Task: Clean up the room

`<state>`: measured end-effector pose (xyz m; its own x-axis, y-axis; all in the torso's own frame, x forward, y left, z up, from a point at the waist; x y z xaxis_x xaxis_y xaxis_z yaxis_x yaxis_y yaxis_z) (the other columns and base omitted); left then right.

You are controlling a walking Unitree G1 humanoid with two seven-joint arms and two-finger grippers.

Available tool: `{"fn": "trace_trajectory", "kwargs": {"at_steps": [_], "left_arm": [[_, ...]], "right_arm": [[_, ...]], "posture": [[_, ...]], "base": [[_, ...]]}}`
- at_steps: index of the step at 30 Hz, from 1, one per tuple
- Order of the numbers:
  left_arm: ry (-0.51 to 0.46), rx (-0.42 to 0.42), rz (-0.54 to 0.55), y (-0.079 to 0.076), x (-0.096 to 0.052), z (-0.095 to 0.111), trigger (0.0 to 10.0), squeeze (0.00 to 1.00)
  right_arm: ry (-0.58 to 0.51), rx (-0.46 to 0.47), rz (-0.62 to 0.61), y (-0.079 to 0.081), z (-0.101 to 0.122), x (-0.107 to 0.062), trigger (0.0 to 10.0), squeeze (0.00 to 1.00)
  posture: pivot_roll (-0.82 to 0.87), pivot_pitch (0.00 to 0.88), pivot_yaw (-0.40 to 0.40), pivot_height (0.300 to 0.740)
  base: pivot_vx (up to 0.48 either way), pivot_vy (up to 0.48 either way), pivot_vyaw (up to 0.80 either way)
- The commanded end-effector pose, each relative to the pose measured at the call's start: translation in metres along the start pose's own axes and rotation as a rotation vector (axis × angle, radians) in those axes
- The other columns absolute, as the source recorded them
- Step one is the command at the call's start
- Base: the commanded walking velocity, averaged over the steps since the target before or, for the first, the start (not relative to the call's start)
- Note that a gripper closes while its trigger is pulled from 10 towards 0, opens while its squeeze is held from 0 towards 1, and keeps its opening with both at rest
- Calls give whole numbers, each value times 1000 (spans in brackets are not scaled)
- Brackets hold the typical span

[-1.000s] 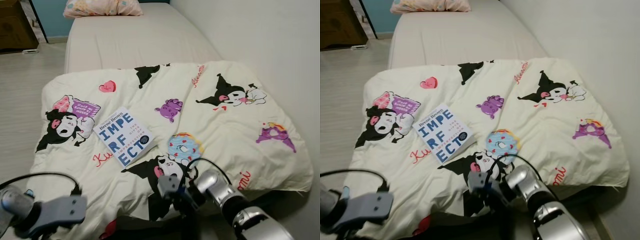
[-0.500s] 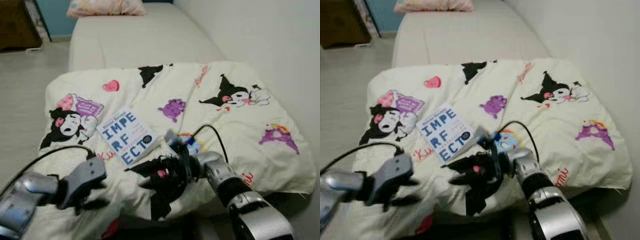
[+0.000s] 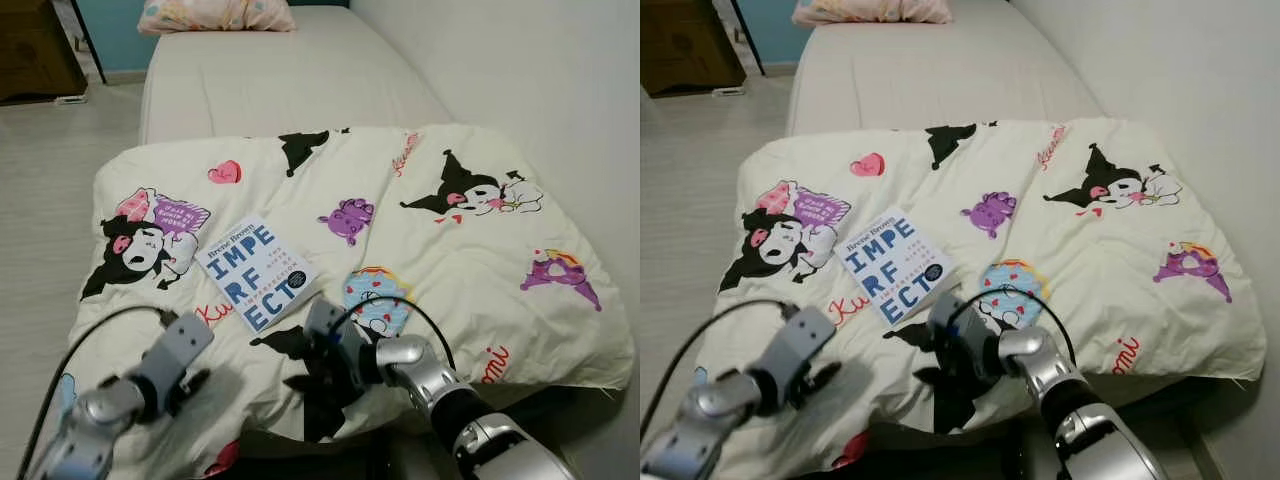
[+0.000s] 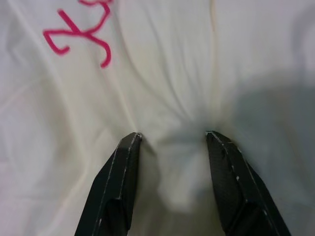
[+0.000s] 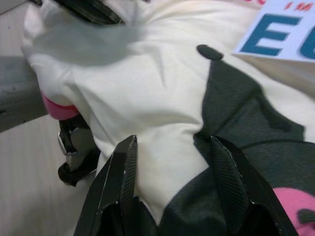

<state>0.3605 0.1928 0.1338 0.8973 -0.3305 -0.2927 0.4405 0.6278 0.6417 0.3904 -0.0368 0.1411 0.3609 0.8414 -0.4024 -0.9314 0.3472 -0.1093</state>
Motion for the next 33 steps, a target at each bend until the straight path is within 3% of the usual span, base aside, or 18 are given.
{"fn": "trace_trajectory", "kwargs": {"at_steps": [1, 2, 5, 7, 10, 13, 16, 18, 19, 20, 21, 22, 24, 26, 29, 31, 32, 33], "left_arm": [[35, -10, -47, -22, -1, -13, 10000, 0], [45, 24, -99, -53, -1, -27, 10000, 0], [61, 44, -103, -63, -1, -35, 10000, 0], [123, 139, -127, -76, -4, -55, 10000, 0], [147, 170, -128, -78, -5, -62, 10000, 0], [195, 265, -144, -72, -14, -77, 10000, 0], [267, 360, -1, -18, -22, -86, 10000, 0], [267, 360, -1, -18, -22, -86, 10000, 0], [287, 374, 50, -1, -24, -87, 10000, 0], [287, 374, 50, -1, -24, -87, 10000, 0], [304, 384, 107, 17, -27, -89, 10000, 0], [304, 384, 107, 17, -27, -89, 10000, 0], [340, 410, 171, 42, -34, -94, 10000, 0], [374, 426, 186, 51, -39, -101, 10000, 0], [380, 429, 186, 52, -40, -103, 10000, 0], [364, 420, 132, 36, -42, -106, 10000, 0], [364, 420, 132, 36, -42, -106, 10000, 0], [314, 398, 66, 17, -39, -100, 10000, 0]], "right_arm": [[59, -30, 33, 11, -19, 4, 10000, 0], [179, -168, 28, 19, -46, 7, 10000, 0], [219, -215, 24, 21, -56, 8, 10000, 0], [251, -246, 55, 29, -66, 9, 10000, 0], [251, -252, 65, 31, -68, 9, 10000, 0], [168, -185, 105, 35, -53, 11, 10000, 0], [-132, 21, 155, 25, 13, 6, 10000, 0], [-132, 21, 155, 25, 13, 6, 10000, 0], [-211, 72, 175, 22, 31, 1, 10000, 0], [-211, 72, 175, 22, 31, 1, 10000, 0], [-285, 108, 189, 18, 48, -4, 10000, 0], [-285, 108, 189, 18, 48, -4, 10000, 0], [-373, 166, 220, 9, 71, -18, 10000, 0], [-350, 180, 144, -5, 67, -22, 10000, 0], [-338, 179, 119, -8, 65, -23, 10000, 0], [-112, 67, -116, -28, 20, -22, 10000, 0], [-112, 67, -116, -28, 20, -22, 10000, 0], [-44, 53, -204, -35, 0, -27, 10000, 0]], "posture": [[54, 462, -35, 568], [50, 462, -36, 568], [50, 462, -36, 568], [46, 462, -34, 568], [46, 462, -34, 568], [46, 463, -33, 568], [48, 462, -31, 568], [48, 462, -31, 568], [47, 462, -31, 568], [47, 462, -31, 568], [47, 462, -31, 568], [47, 462, -31, 568], [49, 464, -31, 568], [48, 465, -31, 568], [48, 465, -31, 568], [47, 466, -31, 568], [47, 466, -31, 568], [53, 466, -31, 568]], "base": [[0, 0, 0], [0, 0, 0], [0, 0, 0], [0, 0, 0], [0, 0, 0], [0, 0, 0], [0, 0, 0], [0, 0, 0], [0, 0, 0], [0, 0, 0], [0, 0, 0], [0, 0, 0], [0, 0, 0], [0, 0, 0], [0, 0, 0], [0, 0, 0], [0, 0, 0], [0, 0, 0]]}}
Point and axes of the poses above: a point about 5 cm out from each wrist's last joint towards the gripper, its own x axis pointing out of the wrist towards the gripper, its own z axis along the axis of the wrist's last joint, y = z × x, the point moved 5 cm from there along x, pointing out of the wrist towards the gripper, and after that the axes turned 13 degrees about x, right-handed, at the moved point
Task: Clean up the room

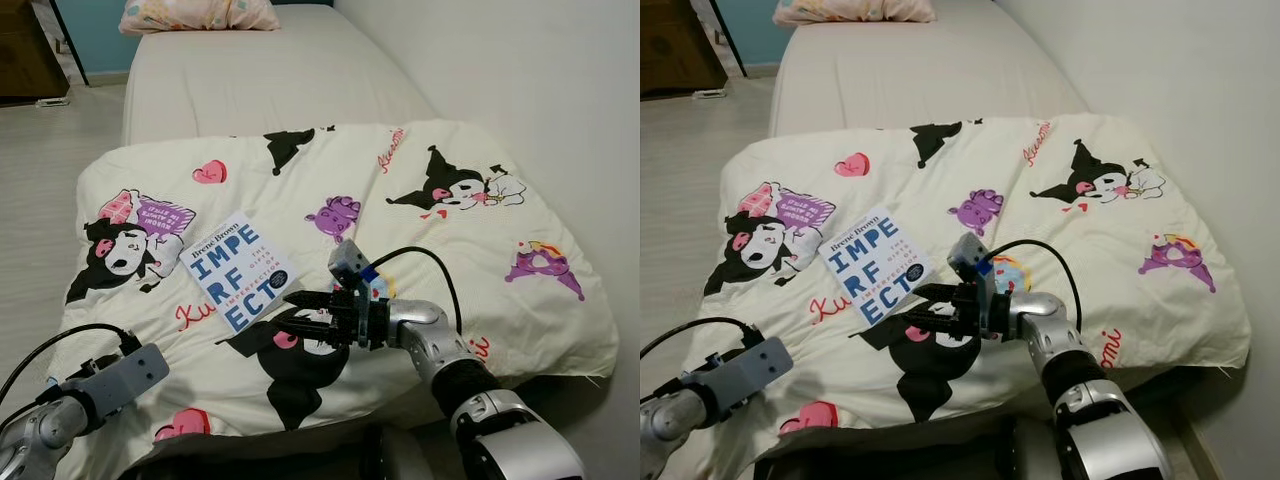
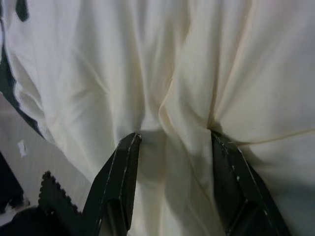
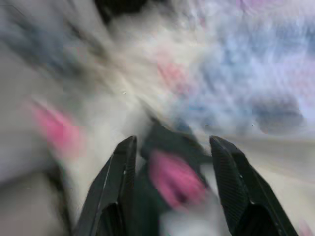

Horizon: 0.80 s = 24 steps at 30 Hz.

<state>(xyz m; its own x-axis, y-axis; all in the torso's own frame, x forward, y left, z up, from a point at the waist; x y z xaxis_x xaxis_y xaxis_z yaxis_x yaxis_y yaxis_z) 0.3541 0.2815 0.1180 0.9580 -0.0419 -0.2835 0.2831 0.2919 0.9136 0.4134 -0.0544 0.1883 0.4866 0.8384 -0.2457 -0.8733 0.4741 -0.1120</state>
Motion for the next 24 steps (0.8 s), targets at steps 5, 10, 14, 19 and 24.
{"fn": "trace_trajectory", "kwargs": {"at_steps": [5, 10, 14, 19, 24], "left_arm": [[-264, -134, -368, -85, -36, 58, 10000, 0], [-460, -162, -484, -90, -63, 94, 10000, 0], [-516, -305, -308, -46, -53, 103, 10000, 0], [-599, -509, -115, 18, -50, 112, 10000, 0], [-618, -740, 12, 54, -42, 112, 10000, 0]], "right_arm": [[127, 66, -145, -13, -51, -16, 10000, 0], [79, 81, -66, -7, -38, -13, 10000, 0], [-4, 140, -57, -8, -23, -10, 10000, 0], [-69, 190, -56, -9, -9, -7, 10000, 0], [-120, 249, -29, -8, 0, -6, 10000, 0]], "posture": [[57, 467, -28, 568], [52, 466, -25, 568], [53, 467, -25, 568], [57, 470, -26, 568], [60, 471, -26, 568]], "base": [[0, 0, 0], [0, 0, 0], [0, 0, 0], [0, 0, 0], [0, 0, 0]]}}
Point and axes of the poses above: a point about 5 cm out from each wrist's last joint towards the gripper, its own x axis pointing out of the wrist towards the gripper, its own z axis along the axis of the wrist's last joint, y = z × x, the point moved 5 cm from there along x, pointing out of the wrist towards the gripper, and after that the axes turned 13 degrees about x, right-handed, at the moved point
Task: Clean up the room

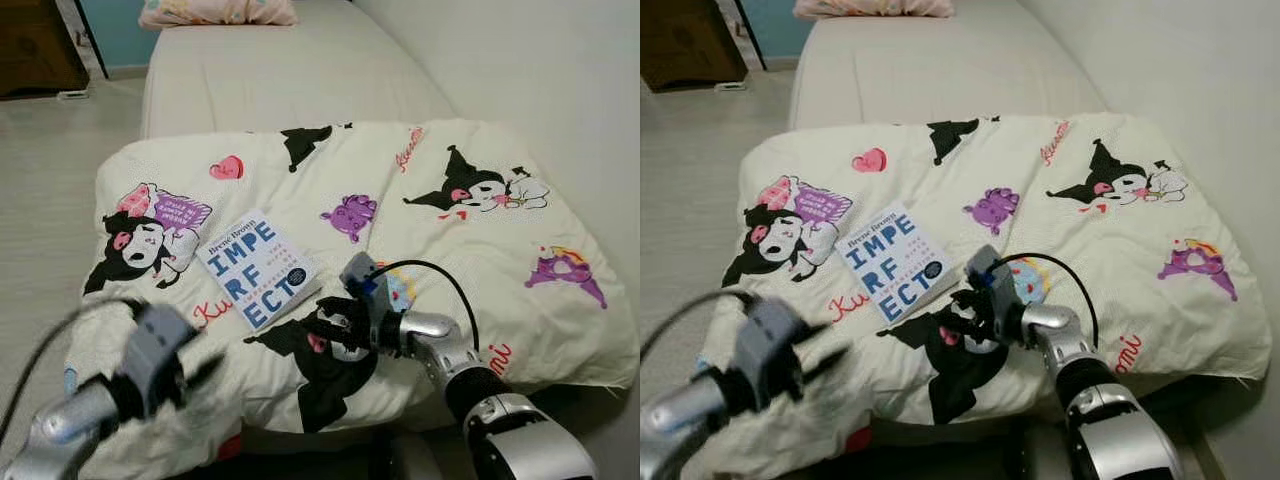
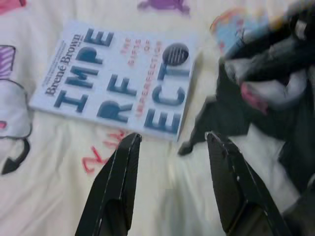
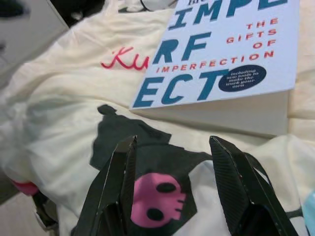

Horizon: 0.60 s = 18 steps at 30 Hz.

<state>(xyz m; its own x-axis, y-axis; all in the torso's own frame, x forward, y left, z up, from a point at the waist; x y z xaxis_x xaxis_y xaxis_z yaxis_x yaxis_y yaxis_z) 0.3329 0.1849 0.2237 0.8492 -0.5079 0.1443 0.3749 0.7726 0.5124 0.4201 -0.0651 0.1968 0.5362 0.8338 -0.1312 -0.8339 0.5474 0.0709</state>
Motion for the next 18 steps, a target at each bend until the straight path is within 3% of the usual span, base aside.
{"fn": "trace_trajectory", "kwargs": {"at_steps": [1, 2, 4, 5, 6, 7, 8, 9, 12, 13, 15, 18], "left_arm": [[42, -79, 29, -1, -4, -13, 10000, 0], [98, -130, 121, 8, 2, -25, 10000, 0], [98, -130, 121, 8, 2, -25, 10000, 0], [196, -205, 211, 11, 6, -47, 10000, 129], [272, -308, 283, 9, 10, -68, 10000, 1000], [272, -308, 283, 9, 10, -68, 10000, 1000], [388, -506, 377, -8, 19, -106, 10000, 1000], [388, -506, 377, -8, 19, -106, 10000, 1000], [428, -659, 428, -22, 31, -124, 10000, 1000], [428, -659, 428, -22, 31, -124, 10000, 1000], [412, -770, 436, -28, 41, -127, 10000, 1000], [402, -806, 439, -30, 46, -127, 10000, 1000]], "right_arm": [[-2, 54, 16, 2, -6, 1, 10000, 0], [-27, 81, 3, 1, -1, 2, 10000, 0], [-27, 81, 3, 1, -1, 2, 10000, 0], [-45, 98, -46, -4, 2, 3, 10000, 0], [-63, 104, -107, -10, 4, 4, 10000, 0], [-63, 104, -107, -10, 4, 4, 10000, 0], [-77, 72, -232, -20, 4, 4, 10000, 0], [-77, 72, -232, -20, 4, 4, 10000, 0], [-89, 23, -287, -21, 2, 6, 10000, 0], [-89, 23, -287, -21, 2, 6, 10000, 0], [-106, -8, -293, -18, 2, 8, 10000, 0], [-114, -12, -293, -17, 2, 9, 10000, 0]], "posture": [[60, 471, -26, 568], [55, 471, -25, 568], [55, 471, -25, 568], [53, 472, -25, 568], [44, 475, -24, 568], [44, 475, -24, 568], [32, 481, -21, 568], [32, 481, -21, 568], [21, 489, -16, 568], [21, 489, -16, 568], [10, 497, -12, 568], [5, 500, -11, 568]], "base": [[0, 0, 0], [0, 0, 0], [0, 0, 0], [0, 0, 0], [0, 0, 0], [0, 0, 0], [0, 0, 0], [0, 0, 0], [0, 0, 0], [0, 0, 0], [0, 0, 0], [0, 0, 0]]}}
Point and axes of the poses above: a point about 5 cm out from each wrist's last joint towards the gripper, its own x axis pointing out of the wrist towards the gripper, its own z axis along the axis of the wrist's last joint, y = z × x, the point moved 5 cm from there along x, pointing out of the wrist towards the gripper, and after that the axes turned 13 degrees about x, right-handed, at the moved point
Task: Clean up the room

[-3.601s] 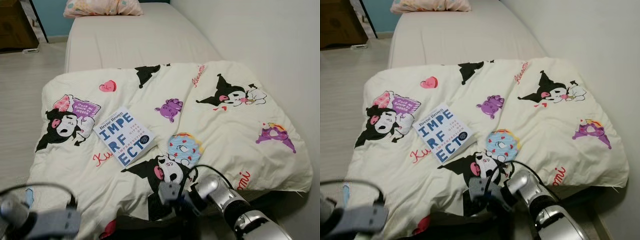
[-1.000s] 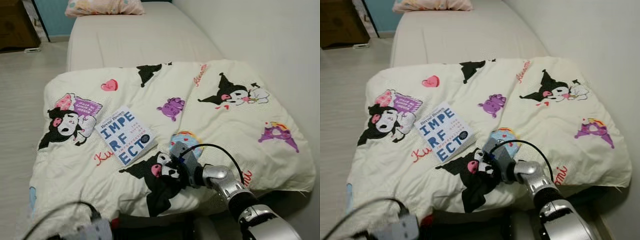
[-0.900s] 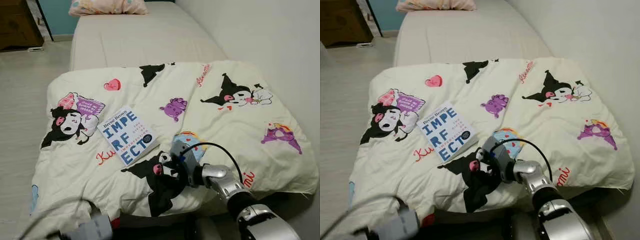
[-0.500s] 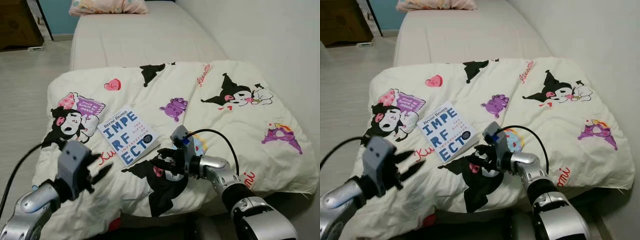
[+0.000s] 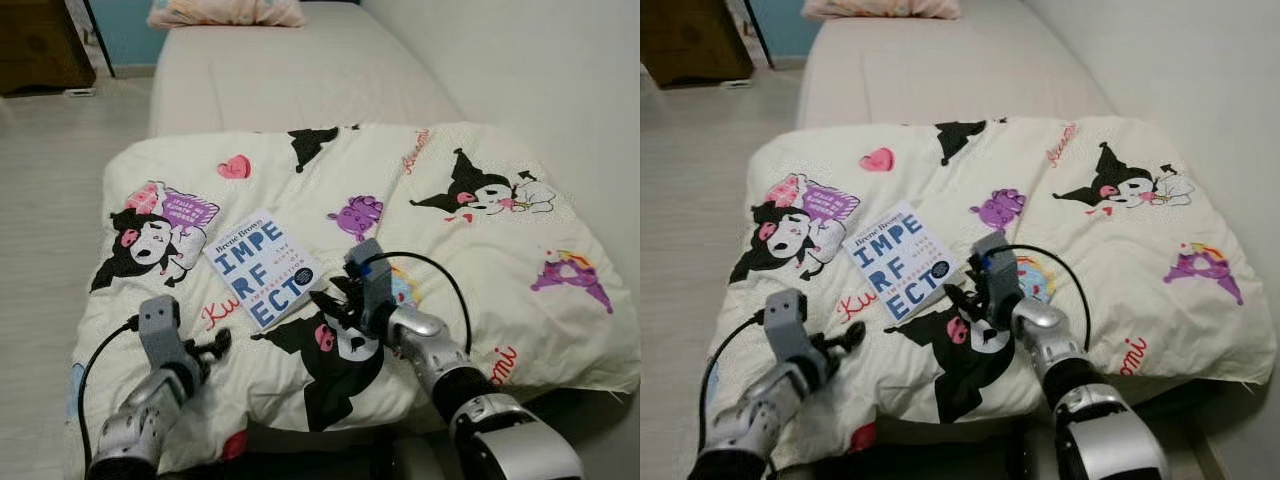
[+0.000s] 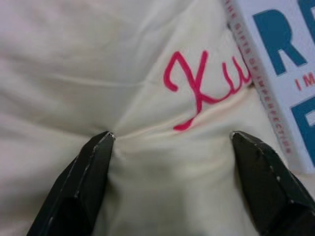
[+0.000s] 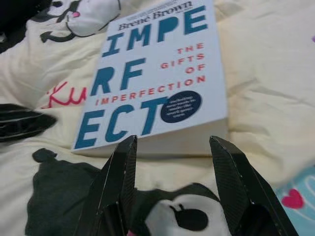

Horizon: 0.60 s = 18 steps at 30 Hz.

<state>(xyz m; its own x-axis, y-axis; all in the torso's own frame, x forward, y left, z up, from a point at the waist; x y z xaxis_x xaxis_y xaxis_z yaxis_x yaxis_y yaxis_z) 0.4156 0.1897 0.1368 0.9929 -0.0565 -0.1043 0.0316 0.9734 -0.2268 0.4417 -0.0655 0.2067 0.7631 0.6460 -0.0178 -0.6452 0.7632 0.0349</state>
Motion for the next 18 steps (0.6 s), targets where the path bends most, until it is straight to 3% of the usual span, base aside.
{"fn": "trace_trajectory", "kwargs": {"at_steps": [1, 2, 4, 5, 7, 9, 11, 12, 13, 15, 18], "left_arm": [[86, -43, 13, 3, -5, -30, 10000, 1000], [66, -84, -8, -3, 0, -25, 10000, 1000], [-54, -188, -120, -24, 9, 5, 10000, 1000], [-54, -188, -120, -24, 9, 5, 10000, 1000], [-143, -227, -219, -40, 13, 31, 10000, 1000], [-176, -162, -311, -52, 12, 45, 10000, 1000], [-176, -162, -311, -52, 12, 45, 10000, 1000], [-193, 6, -373, -57, 7, 54, 10000, 1000], [-193, 6, -373, -57, 7, 54, 10000, 1000], [-175, 135, -365, -52, 4, 52, 10000, 1000], [-155, 163, -338, -47, 5, 46, 10000, 1000]], "right_arm": [[15, 0, -3, 0, -10, -3, 10000, 0], [-2, 8, 1, 2, -8, -2, 10000, 0], [-32, 30, 2, 3, -5, -2, 10000, 0], [-32, 30, 2, 3, -5, -2, 10000, 0], [-38, 31, -8, 3, -6, -2, 10000, 0], [-32, 28, -17, 2, -10, -3, 10000, 0], [-32, 28, -17, 2, -10, -3, 10000, 0], [-30, 22, -26, 1, -12, -4, 10000, 0], [-30, 22, -26, 1, -12, -4, 10000, 0], [-30, 17, -32, 0, -13, -5, 10000, 0], [-29, 15, -35, 0, -13, -5, 10000, 0]], "posture": [[5, 500, -11, 568], [0, 504, -7, 568], [0, 507, 0, 568], [0, 507, 0, 568], [5, 509, 3, 568], [13, 503, 10, 568], [13, 503, 10, 568], [20, 495, 15, 568], [20, 495, 15, 568], [29, 490, 17, 568], [31, 489, 14, 568]], "base": [[0, 0, 0], [0, 0, 0], [0, 0, 0], [0, 0, 0], [0, 0, 0], [0, 0, 0], [0, 0, 0], [0, 0, 0], [0, 0, 0], [0, 0, 0], [0, 0, 0]]}}
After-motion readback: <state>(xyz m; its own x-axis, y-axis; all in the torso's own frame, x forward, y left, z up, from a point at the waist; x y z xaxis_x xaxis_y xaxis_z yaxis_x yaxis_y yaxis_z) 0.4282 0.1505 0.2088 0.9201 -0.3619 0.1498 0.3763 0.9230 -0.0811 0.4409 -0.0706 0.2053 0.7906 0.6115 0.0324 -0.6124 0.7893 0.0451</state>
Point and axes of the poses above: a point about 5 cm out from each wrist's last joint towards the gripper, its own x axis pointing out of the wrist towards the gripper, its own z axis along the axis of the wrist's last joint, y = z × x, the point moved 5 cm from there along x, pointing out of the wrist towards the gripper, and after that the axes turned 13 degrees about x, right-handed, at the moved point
